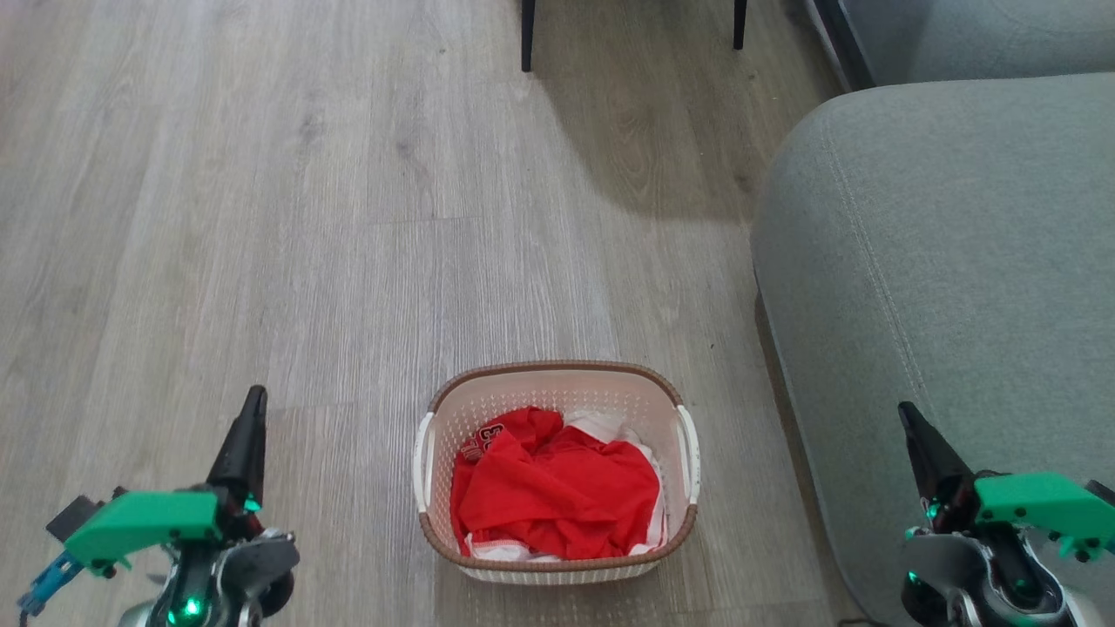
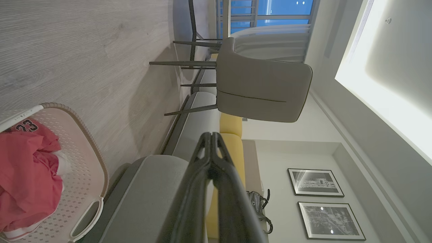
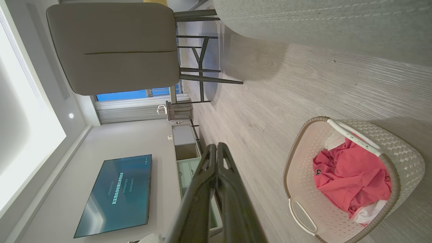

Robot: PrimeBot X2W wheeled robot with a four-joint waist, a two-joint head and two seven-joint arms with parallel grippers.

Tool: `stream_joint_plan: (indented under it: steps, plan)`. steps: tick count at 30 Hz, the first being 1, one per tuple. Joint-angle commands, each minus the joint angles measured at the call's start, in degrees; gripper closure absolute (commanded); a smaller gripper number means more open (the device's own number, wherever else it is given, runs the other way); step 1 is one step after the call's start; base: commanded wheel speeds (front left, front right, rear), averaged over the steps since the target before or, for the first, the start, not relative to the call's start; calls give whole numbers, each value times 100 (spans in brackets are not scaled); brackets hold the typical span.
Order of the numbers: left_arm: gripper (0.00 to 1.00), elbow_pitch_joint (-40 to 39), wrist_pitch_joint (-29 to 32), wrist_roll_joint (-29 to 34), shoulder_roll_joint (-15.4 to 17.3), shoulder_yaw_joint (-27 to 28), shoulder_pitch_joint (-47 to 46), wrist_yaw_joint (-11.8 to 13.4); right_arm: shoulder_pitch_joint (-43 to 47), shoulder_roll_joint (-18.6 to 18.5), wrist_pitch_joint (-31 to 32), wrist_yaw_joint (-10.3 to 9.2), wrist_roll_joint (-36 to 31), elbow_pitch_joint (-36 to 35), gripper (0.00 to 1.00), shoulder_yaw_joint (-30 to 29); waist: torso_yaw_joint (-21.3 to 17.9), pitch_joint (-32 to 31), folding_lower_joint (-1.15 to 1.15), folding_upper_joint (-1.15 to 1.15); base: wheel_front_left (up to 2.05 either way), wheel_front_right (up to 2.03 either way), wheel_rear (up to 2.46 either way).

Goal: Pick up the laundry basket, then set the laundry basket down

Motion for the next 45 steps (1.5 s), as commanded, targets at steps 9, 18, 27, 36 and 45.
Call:
stream_joint_plan:
  steps: [9, 18, 27, 36, 45]
  plan:
    - [100, -172, 59, -2, 53, 236, -298, -38, -278, -103, 48, 9, 13, -184, 100, 68, 1, 0, 0, 0, 0, 0, 0]
    - [100, -171, 72, 11, 42, 252, -299, -38, -279, -95, 58, 9, 3, -183, 100, 56, 1, 0, 0, 0, 0, 0, 0]
    - [100, -171, 86, 25, 30, 269, -300, -38, -280, -86, 68, 9, -8, -182, 100, 44, 1, 0, 0, 0, 0, 0, 0]
    - [100, -170, 98, 38, 19, 284, -301, -38, -281, -78, 77, 9, -17, -181, 100, 32, 1, 0, 0, 0, 0, 0, 0]
    - [100, -169, 110, 51, 8, 299, -303, -38, -282, -70, 86, 9, -27, -181, 100, 21, 1, 0, 0, 0, 0, 0, 0]
